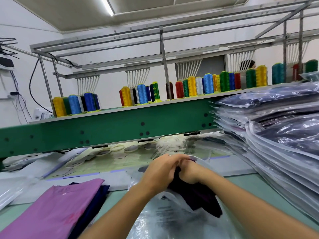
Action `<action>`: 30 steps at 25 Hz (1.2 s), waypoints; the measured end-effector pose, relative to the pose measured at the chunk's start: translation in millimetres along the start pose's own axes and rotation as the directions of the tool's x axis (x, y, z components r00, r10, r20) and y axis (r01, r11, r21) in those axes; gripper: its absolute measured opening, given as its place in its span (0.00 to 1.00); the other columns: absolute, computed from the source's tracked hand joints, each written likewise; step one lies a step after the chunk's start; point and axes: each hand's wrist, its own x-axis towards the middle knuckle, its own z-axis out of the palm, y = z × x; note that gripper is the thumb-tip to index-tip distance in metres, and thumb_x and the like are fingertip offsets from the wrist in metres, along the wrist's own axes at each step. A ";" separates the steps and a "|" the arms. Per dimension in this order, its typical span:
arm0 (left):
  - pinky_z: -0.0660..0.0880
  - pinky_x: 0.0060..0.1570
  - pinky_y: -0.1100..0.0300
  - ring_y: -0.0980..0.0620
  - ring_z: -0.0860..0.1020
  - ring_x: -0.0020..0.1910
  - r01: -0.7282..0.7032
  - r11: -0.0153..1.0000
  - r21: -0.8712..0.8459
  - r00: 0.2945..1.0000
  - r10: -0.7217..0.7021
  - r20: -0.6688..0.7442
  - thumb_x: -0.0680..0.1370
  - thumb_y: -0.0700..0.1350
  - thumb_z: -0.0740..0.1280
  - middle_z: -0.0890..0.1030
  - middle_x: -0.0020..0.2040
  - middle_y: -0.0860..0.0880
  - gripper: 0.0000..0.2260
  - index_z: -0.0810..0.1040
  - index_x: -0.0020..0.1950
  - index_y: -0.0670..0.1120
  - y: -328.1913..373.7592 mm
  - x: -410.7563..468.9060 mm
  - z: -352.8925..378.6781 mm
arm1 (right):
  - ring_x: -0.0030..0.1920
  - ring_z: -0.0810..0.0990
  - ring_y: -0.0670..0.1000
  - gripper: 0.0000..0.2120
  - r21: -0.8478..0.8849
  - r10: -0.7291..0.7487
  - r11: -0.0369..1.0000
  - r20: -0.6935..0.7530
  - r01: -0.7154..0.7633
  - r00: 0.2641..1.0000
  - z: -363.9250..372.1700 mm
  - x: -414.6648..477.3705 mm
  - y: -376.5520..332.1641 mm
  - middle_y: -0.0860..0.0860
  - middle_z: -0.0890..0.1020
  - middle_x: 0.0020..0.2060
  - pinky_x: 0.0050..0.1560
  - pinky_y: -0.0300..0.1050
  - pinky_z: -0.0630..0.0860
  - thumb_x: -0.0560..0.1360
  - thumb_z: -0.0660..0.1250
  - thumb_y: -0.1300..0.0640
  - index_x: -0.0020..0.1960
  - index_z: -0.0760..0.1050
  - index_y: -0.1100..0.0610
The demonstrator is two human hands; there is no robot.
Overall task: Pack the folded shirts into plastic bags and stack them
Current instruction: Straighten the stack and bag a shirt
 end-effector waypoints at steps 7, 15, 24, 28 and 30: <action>0.75 0.58 0.56 0.49 0.80 0.58 -0.042 0.999 -0.024 0.999 0.043 0.007 0.86 0.44 0.58 0.83 0.62 0.48 0.18 0.71 0.76 0.52 5.3 -2.4 -7.2 | 0.42 0.79 0.72 0.17 -0.574 0.499 0.543 -0.367 -0.613 0.785 46.2 39.1 -93.2 0.78 0.79 0.42 0.52 0.82 0.68 0.68 0.55 0.91 0.52 0.75 0.82; 0.73 0.62 0.59 0.51 0.80 0.61 0.006 1.000 0.015 1.000 -0.006 0.005 0.85 0.44 0.59 0.82 0.64 0.53 0.18 0.74 0.73 0.54 -27.3 -25.1 -0.9 | 0.59 0.80 0.50 0.13 0.349 0.169 0.922 0.023 -0.166 0.985 35.3 41.8 -16.3 0.51 0.82 0.60 0.52 0.37 0.77 0.81 0.63 0.60 0.64 0.78 0.55; 0.74 0.61 0.55 0.52 0.79 0.62 0.031 0.999 0.038 0.999 -0.032 0.020 0.86 0.49 0.59 0.82 0.64 0.55 0.16 0.74 0.73 0.55 -25.7 -41.8 19.7 | 0.61 0.79 0.54 0.25 0.153 0.277 0.957 -0.221 -0.247 0.935 53.8 34.6 62.8 0.51 0.75 0.69 0.58 0.46 0.77 0.74 0.61 0.59 0.71 0.71 0.48; 0.74 0.59 0.53 0.54 0.77 0.62 0.051 0.997 0.052 0.991 -0.058 0.123 0.82 0.54 0.64 0.80 0.62 0.57 0.15 0.74 0.69 0.57 -23.6 -49.1 24.8 | 0.79 0.55 0.61 0.32 -0.286 0.069 0.953 -0.108 -0.098 0.992 76.4 15.3 51.4 0.52 0.45 0.81 0.75 0.59 0.61 0.76 0.58 0.35 0.78 0.57 0.40; 0.74 0.60 0.54 0.54 0.76 0.61 0.067 0.996 0.059 0.983 -0.076 0.168 0.81 0.56 0.66 0.80 0.61 0.57 0.16 0.75 0.68 0.56 -22.7 -52.6 26.6 | 0.80 0.41 0.63 0.33 -0.364 0.101 0.927 0.016 -0.088 0.995 92.5 18.3 51.6 0.54 0.40 0.81 0.78 0.64 0.46 0.79 0.48 0.31 0.81 0.49 0.40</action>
